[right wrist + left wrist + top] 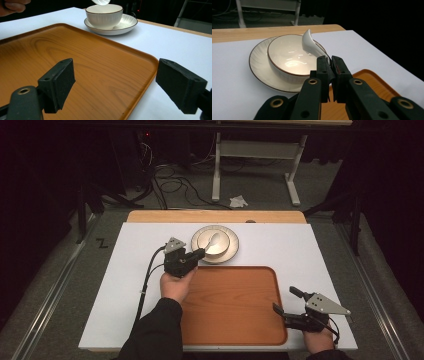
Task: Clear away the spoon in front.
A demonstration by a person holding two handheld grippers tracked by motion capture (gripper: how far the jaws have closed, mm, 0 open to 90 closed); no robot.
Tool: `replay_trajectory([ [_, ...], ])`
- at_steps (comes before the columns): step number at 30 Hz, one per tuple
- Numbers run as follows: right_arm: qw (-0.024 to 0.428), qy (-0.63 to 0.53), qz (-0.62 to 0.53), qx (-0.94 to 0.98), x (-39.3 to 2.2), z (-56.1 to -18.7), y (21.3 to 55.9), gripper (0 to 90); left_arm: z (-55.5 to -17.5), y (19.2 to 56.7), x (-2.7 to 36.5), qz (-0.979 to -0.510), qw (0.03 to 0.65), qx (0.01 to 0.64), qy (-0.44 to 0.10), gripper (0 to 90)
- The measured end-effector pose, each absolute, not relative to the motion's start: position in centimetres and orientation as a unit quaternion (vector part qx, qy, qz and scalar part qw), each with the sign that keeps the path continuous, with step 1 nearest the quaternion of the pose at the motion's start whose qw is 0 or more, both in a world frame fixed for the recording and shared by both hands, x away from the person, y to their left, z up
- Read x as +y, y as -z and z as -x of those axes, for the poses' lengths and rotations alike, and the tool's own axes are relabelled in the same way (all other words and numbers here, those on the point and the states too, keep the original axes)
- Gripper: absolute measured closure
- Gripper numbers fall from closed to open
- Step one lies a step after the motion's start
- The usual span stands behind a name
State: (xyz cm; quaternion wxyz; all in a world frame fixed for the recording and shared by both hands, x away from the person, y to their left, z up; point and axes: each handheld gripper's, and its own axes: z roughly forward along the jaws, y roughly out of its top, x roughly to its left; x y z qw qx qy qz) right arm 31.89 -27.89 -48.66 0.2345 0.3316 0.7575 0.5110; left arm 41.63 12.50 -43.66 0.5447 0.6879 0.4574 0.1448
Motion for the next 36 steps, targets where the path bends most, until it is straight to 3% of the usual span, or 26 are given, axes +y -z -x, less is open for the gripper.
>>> replay_trajectory([
  [36, 0.234, -0.502, -0.339, 0.761, -27.8, -31.9, 49.0, 16.4, -31.8, 43.5, 17.1, -0.702, 0.56, 0.407, -0.17, 85.7],
])
